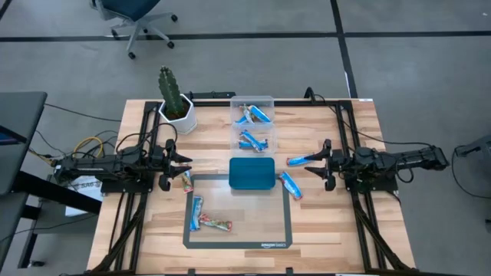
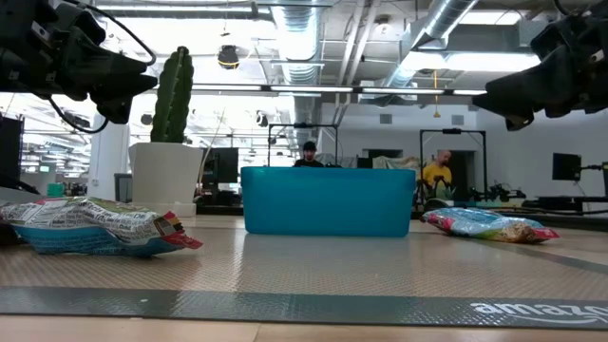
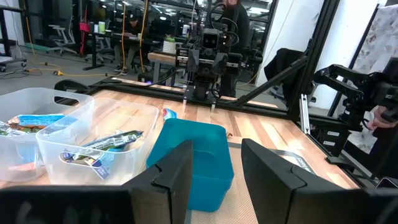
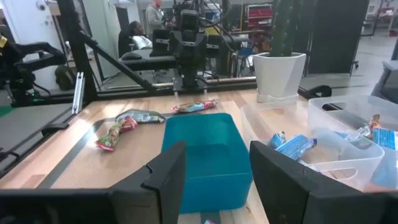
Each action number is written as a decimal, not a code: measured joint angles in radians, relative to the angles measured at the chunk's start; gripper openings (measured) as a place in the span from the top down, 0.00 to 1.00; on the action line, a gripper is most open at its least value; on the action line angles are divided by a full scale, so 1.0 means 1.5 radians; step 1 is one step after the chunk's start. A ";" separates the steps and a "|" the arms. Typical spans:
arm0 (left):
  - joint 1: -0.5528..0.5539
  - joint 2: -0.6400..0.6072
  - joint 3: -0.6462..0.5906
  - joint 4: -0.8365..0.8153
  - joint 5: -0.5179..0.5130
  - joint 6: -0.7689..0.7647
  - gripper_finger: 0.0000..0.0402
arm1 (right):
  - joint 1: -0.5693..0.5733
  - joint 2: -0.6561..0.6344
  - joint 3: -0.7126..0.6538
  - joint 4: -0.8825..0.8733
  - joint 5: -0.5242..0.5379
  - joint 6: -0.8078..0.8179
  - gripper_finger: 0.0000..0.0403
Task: Pick and place Granola Bars by type
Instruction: Put the blue granola bar into the bottom transparent bin
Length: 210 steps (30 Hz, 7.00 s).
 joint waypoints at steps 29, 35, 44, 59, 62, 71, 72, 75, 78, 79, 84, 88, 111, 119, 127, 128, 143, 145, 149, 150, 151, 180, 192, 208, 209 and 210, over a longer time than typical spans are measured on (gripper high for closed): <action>0.000 0.000 0.000 0.000 0.004 -0.452 0.68 | 0.003 0.000 0.000 0.001 0.002 0.057 0.58; 0.000 0.013 0.010 -0.011 0.060 -0.507 0.68 | 0.003 0.000 0.000 0.001 0.002 0.057 0.58; 0.000 0.171 0.202 -0.322 0.062 -0.385 0.68 | 0.003 0.000 0.000 0.001 0.002 0.057 0.58; -0.107 0.505 0.294 -0.352 0.011 -0.578 0.68 | 0.003 0.000 -0.001 0.001 0.002 0.057 0.58; -0.171 0.541 0.298 -0.342 -0.022 -0.663 0.68 | 0.003 0.000 -0.001 0.001 0.002 0.057 0.58; -0.309 0.687 0.366 -0.375 -0.068 -0.877 0.68 | 0.003 0.000 -0.001 0.001 0.002 0.057 0.58; -0.317 0.707 0.379 -0.381 -0.069 -0.890 0.68 | 0.003 0.000 -0.001 0.001 0.002 0.057 0.58; -0.333 0.769 0.425 -0.422 -0.070 -0.920 0.68 | 0.003 0.000 -0.001 0.001 0.002 0.057 0.58; -0.337 0.830 0.472 -0.462 -0.073 -0.937 0.68 | 0.003 0.000 -0.001 0.001 0.002 0.057 0.58; -0.337 0.849 0.485 -0.470 -0.075 -0.941 0.68 | 0.003 0.000 -0.001 0.001 0.002 0.057 0.58; -0.329 0.918 0.525 -0.449 -0.084 -0.949 0.68 | 0.003 0.000 -0.001 0.001 0.002 0.057 0.57; -0.319 0.940 0.527 -0.426 -0.065 -0.969 0.68 | 0.003 0.000 -0.001 0.001 0.002 0.057 0.58; -0.306 1.015 0.527 -0.413 0.022 -0.974 0.48 | 0.003 0.000 -0.001 0.001 0.002 0.057 0.57; -0.297 1.064 0.529 -0.384 0.039 -0.976 0.47 | 0.003 0.000 -0.001 0.001 0.002 0.057 0.58; -0.296 1.060 0.527 -0.388 0.036 -0.977 0.65 | 0.003 0.000 -0.001 0.001 0.002 0.057 0.58; -0.296 1.060 0.527 -0.385 0.036 -0.977 0.69 | 0.003 0.000 -0.001 0.001 0.002 0.057 0.58; -0.267 0.954 0.527 -0.361 -0.059 -0.961 0.84 | 0.003 0.000 -0.001 0.001 0.002 0.057 0.58; -0.255 0.923 0.527 -0.357 -0.096 -0.951 0.84 | 0.003 0.000 -0.001 0.001 0.002 0.057 0.58; -0.208 0.865 0.527 -0.314 -0.188 -0.897 0.85 | 0.003 0.000 -0.001 0.001 0.002 0.057 0.58; -0.192 0.854 0.526 -0.293 -0.206 -0.871 0.85 | 0.003 0.000 -0.001 0.001 0.002 0.057 0.57; -0.176 0.844 0.527 -0.270 -0.218 -0.841 0.85 | 0.003 0.000 -0.001 0.001 0.002 0.057 0.57; 0.280 0.828 0.527 0.101 0.045 -0.247 0.85 | 0.003 -0.001 -0.001 0.001 0.002 0.057 0.58; 0.285 1.020 0.692 0.022 0.127 -0.114 0.85 | 0.003 -0.001 -0.001 0.001 0.002 0.057 0.58; 0.276 1.199 0.907 -0.220 0.073 0.087 0.85 | 0.003 0.000 -0.001 0.001 0.002 0.057 0.58; 0.275 1.199 0.907 -0.219 0.073 0.096 0.85 | 0.003 -0.001 -0.001 0.001 0.002 0.057 0.58; 0.273 1.199 0.907 -0.225 0.073 0.105 0.85 | 0.003 -0.001 -0.001 0.001 0.002 0.057 0.58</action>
